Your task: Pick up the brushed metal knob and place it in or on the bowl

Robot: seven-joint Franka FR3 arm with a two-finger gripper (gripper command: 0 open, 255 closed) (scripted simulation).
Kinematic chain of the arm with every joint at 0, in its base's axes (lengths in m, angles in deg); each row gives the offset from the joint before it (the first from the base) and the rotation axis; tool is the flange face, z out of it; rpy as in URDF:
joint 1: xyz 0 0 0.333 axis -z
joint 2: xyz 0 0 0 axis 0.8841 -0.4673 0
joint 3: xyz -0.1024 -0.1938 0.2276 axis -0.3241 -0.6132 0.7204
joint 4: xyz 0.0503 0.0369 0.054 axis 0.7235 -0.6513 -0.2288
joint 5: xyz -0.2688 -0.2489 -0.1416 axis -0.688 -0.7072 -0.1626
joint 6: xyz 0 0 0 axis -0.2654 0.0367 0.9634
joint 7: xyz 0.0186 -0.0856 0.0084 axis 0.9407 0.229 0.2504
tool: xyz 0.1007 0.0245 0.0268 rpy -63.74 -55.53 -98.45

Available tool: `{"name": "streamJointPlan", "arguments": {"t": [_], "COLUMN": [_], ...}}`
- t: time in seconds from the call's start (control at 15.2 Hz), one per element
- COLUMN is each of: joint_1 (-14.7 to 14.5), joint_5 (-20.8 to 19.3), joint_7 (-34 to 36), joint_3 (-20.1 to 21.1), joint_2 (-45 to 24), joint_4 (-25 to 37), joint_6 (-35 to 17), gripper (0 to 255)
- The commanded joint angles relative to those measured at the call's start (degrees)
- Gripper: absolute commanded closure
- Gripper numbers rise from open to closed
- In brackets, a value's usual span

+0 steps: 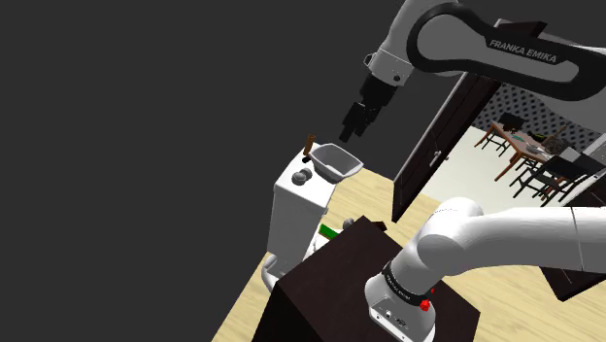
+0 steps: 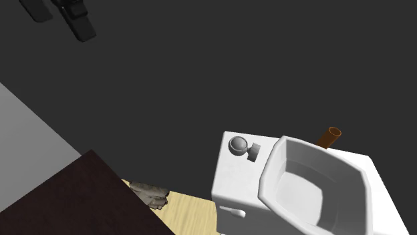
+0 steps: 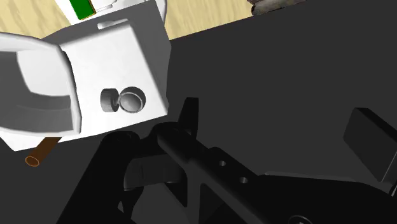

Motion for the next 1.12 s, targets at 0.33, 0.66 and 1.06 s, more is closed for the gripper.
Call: {"name": "streamJointPlan", "arguments": {"t": [0.33,0.66,1.06], "joint_1": [2.66,5.25,8.09], "joint_5": [0.56,0.8,0.65], "joint_7": [5.16,10.29,16.4], "joint_3": [1.01,1.66,1.72], "joint_2": [-8.57,-18.25,-30.7], "joint_4": [-1.49,-1.34,0.8], "joint_6": [-9.2,-17.84,-27.04], "gripper": [0,0,0]}}
